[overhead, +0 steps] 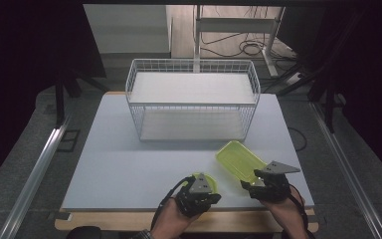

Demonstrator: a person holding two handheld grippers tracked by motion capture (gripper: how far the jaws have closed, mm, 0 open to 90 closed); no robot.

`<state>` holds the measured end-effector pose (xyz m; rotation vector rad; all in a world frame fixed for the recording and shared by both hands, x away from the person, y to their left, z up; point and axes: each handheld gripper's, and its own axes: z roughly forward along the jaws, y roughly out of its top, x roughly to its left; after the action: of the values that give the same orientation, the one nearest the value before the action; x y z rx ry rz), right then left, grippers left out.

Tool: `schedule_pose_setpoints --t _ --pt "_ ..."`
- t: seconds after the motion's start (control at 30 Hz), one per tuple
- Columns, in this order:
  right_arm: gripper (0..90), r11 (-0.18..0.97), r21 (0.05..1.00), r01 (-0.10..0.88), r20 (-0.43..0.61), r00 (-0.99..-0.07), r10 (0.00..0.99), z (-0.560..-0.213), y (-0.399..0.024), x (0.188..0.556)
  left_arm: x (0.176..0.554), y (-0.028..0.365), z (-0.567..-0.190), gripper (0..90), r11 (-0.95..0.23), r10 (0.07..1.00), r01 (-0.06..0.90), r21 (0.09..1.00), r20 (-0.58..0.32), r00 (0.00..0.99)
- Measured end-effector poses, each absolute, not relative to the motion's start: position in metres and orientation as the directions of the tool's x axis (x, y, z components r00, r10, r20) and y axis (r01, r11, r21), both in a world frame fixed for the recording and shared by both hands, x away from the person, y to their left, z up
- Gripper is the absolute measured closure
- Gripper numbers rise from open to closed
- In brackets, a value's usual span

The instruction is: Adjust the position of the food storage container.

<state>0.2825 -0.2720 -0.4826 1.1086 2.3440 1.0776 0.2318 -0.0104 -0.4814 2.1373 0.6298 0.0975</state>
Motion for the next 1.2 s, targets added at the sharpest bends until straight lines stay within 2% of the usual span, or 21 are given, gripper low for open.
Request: schedule_pose_setpoints --t 0.1,0.2,0.8,1.0,1.2 --pt "33.6 0.412 0.753 0.513 0.020 -0.644 0.765 -0.483 -0.272 0.282 0.232 -0.016 -0.487 89.9 -0.509 0.481 0.398 0.763 -0.132 0.867" --pt "33.6 0.413 0.753 0.513 0.019 -0.644 0.765 -0.483 -0.272 0.282 0.234 -0.014 -0.490 90.0 -0.498 0.499 0.420 0.759 -0.146 0.855" --pt "33.2 0.419 0.753 0.508 0.013 -0.648 0.762 -0.483 -0.272 0.282 0.261 0.028 -0.493 89.9 -0.425 0.621 0.508 0.749 -0.167 0.765" --pt "32.9 0.419 0.753 0.508 0.014 -0.648 0.761 -0.483 -0.271 0.282 0.268 0.013 -0.482 89.8 -0.444 0.605 0.481 0.756 -0.143 0.783" --pt "32.9 0.422 0.752 0.506 0.011 -0.651 0.759 -0.483 -0.271 0.282 0.283 0.005 -0.485 89.8 -0.471 0.630 0.485 0.737 -0.103 0.769"
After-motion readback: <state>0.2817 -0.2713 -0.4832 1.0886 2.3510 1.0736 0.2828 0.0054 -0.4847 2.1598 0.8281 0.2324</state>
